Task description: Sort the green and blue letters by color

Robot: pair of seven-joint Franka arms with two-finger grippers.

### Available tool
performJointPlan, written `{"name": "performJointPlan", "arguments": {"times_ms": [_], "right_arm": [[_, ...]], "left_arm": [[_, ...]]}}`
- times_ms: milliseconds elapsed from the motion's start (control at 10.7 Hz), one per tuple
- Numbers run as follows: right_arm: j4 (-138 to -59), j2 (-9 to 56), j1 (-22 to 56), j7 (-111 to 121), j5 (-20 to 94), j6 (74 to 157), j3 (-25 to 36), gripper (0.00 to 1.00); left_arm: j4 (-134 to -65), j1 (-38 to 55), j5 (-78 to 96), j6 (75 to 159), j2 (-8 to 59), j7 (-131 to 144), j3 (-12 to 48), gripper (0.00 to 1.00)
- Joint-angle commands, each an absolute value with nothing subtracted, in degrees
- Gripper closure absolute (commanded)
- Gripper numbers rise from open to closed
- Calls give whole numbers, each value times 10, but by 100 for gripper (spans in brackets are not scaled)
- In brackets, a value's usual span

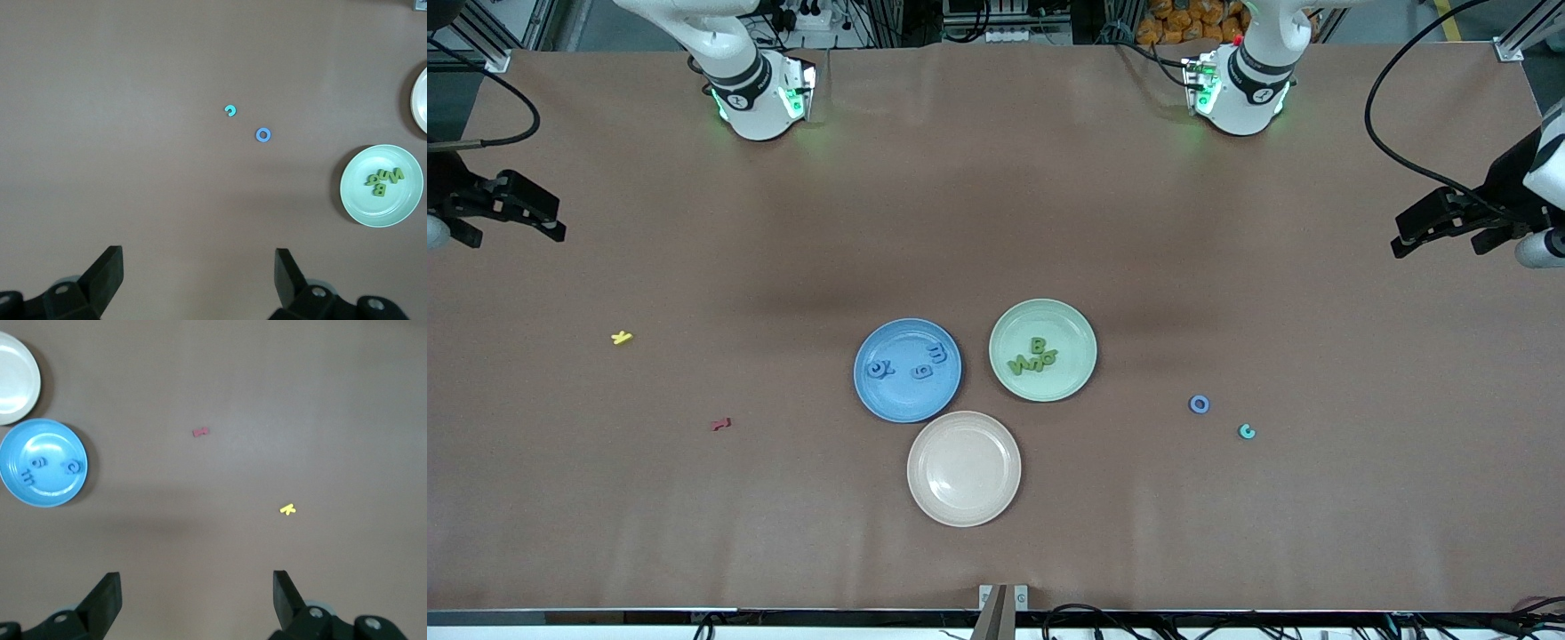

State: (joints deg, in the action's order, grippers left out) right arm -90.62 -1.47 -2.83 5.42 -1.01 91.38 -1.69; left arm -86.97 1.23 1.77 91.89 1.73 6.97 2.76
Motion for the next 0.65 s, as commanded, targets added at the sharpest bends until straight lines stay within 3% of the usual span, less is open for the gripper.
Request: {"name": "performJointPlan", "arguments": {"times_ms": [0,559], "right_arm": [[-894,-7,-28,43,7,927,-18,0],[-898,-8,-25,9,8,935,-18,0]], "left_arm": [[-874,11,-3,914,9,72,36,0],[-872,10,-26,915,5,76,37,0]]}}
